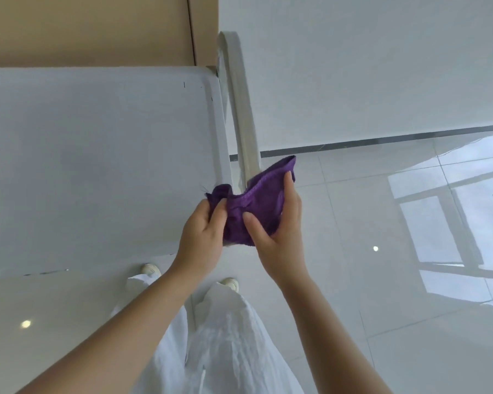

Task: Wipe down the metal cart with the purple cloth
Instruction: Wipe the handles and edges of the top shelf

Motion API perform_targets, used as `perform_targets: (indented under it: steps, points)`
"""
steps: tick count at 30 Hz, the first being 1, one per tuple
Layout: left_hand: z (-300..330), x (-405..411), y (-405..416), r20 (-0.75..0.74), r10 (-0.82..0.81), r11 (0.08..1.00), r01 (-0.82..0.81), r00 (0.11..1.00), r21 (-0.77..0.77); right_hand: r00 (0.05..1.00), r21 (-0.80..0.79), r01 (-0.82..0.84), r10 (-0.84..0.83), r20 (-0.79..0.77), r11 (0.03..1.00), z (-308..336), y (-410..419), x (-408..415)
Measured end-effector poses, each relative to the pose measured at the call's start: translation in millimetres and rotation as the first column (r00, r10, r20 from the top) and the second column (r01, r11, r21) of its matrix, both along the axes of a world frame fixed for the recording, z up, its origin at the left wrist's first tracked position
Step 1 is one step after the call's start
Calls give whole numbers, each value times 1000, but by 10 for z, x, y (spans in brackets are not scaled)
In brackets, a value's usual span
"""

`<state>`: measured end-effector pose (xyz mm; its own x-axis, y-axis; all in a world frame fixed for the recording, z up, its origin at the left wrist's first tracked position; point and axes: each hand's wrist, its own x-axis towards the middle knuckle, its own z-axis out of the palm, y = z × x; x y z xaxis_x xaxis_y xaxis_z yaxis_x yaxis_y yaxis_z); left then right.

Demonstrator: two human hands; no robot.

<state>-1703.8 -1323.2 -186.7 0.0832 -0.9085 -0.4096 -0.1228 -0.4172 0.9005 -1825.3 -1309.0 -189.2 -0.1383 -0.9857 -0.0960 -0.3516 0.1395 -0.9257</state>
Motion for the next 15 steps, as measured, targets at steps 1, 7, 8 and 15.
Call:
perform_targets:
  steps: [1, 7, 8, 15]
  points:
    - [-11, -4, 0, 32, 44, 999, -44, 998, -15, 1000, 5, 3, -3, 12, 1000, -29, 6, 7]
    - [-328, 35, 7, 171, 114, 993, -114, 979, -9, 992, 17, 41, -43, 116, 999, -300, -14, 106]
    - [-387, 69, -11, 279, 60, 998, -50, 958, -44, 990, 12, 75, -76, 122, 997, -335, -17, 143]
    - [-520, 145, -203, 690, -210, 948, 316, 693, -28, 986, -56, 140, -133, 103, 989, -514, 13, 210]
